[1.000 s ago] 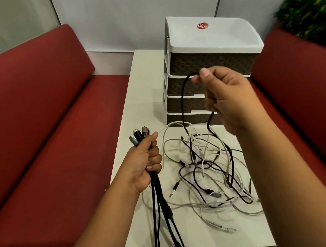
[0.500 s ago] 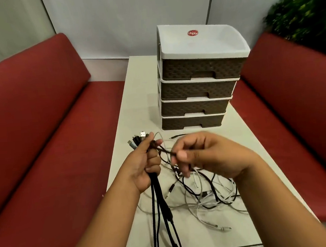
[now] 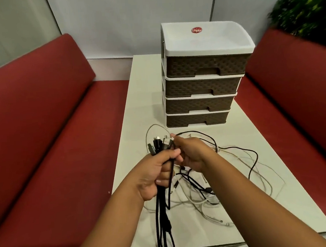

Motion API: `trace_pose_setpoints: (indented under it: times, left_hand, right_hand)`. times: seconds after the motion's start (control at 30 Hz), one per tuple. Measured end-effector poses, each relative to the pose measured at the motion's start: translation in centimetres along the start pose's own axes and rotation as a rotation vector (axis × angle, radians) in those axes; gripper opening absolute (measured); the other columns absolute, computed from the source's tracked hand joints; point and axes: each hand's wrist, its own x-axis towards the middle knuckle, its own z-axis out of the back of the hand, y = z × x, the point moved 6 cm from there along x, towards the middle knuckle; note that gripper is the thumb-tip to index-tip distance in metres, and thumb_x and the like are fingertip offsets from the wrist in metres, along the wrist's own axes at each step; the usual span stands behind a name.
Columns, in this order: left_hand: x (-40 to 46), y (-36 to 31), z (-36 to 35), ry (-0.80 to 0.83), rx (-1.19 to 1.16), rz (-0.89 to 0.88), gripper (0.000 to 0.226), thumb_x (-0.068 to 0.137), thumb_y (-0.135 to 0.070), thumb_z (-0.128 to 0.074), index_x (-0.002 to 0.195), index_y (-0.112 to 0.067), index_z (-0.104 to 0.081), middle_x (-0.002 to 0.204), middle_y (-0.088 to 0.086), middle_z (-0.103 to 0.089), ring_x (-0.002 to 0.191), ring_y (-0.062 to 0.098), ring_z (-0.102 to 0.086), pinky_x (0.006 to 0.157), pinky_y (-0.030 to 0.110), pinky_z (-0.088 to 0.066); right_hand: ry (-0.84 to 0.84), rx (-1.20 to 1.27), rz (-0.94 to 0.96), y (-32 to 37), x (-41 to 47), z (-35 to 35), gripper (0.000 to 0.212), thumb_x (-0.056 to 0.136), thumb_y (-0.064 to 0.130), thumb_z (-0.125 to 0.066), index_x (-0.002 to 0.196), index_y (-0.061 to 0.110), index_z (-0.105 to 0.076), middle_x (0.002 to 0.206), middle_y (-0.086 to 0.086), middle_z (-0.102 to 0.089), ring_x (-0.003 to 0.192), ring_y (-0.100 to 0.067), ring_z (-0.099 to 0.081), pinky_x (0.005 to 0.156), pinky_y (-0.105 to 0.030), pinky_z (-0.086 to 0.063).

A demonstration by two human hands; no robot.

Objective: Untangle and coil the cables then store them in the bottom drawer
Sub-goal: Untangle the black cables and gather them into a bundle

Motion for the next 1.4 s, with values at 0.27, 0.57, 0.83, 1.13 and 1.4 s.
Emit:
trace_pose_setpoints:
  times: [0.27, 0.57, 0.83, 1.13, 1.4]
  left_hand:
    - [-0.9, -0.1, 0.4, 0.032, 0.021, -0.001, 0.033, 0.082, -0.044, -0.063, 0.082, -0.012, -0.071, 0.050, -0.009, -0.016, 0.042, 0.004, -0.009, 0.036, 0.016, -0.010]
    - [0.4, -1.4, 2.4, -0.138, -0.252, -0.154, 0.036, 0.075, -0.037, -0.070, 0.097, -0.008, -0.070, 0.051, -0.009, -0.015, 0.040, 0.002, -0.013, 0.038, 0.017, -0.010]
    - [1.0, -1.9, 2.5, -0.246, -0.333, -0.293, 0.046, 0.068, -0.034, -0.077, 0.104, -0.014, -0.055, 0.050, -0.009, -0.020, 0.036, 0.003, -0.017, 0.033, 0.016, -0.016]
    - [0.6, -2.1, 2.5, -0.415, -0.327, -0.329, 0.031, 0.090, -0.034, -0.066, 0.070, -0.015, -0.052, 0.044, -0.008, -0.031, 0.032, 0.004, -0.027, 0.032, 0.014, -0.023]
    - [0.8, -2.1, 3.3, -0.328, -0.375, -0.341, 0.033, 0.094, -0.037, -0.060, 0.068, -0.020, -0.047, 0.050, -0.009, -0.038, 0.039, 0.004, -0.032, 0.040, 0.017, -0.032]
  right_hand:
    - [0.071, 0.273, -0.061, 2.1, 0.8, -0.1, 0.025, 0.099, 0.002, -0.033, 0.092, 0.003, -0.056, 0.055, 0.001, -0.050, 0.032, -0.003, -0.035, 0.033, -0.014, -0.029]
    - [0.322, 0.194, 0.125, 3.1, -5.3, -2.4, 0.023, 0.100, 0.008, -0.036, 0.105, 0.009, -0.058, 0.061, 0.001, -0.035, 0.041, -0.007, -0.024, 0.041, -0.019, -0.018]
    - [0.156, 0.061, 0.193, 0.3, -6.5, -3.2, 0.018, 0.101, 0.007, -0.037, 0.101, 0.010, -0.055, 0.059, -0.002, -0.037, 0.043, -0.011, -0.023, 0.044, -0.020, -0.020]
    - [0.127, -0.140, 0.148, -2.5, -8.0, -5.1, 0.027, 0.105, 0.025, -0.037, 0.085, 0.011, -0.047, 0.051, -0.002, -0.036, 0.037, -0.009, -0.024, 0.040, -0.016, -0.019]
    - [0.155, -0.114, 0.219, -5.7, -9.0, -6.2, 0.032, 0.105, 0.028, -0.037, 0.077, 0.013, -0.042, 0.051, 0.004, -0.031, 0.038, -0.006, -0.025, 0.037, -0.016, -0.023]
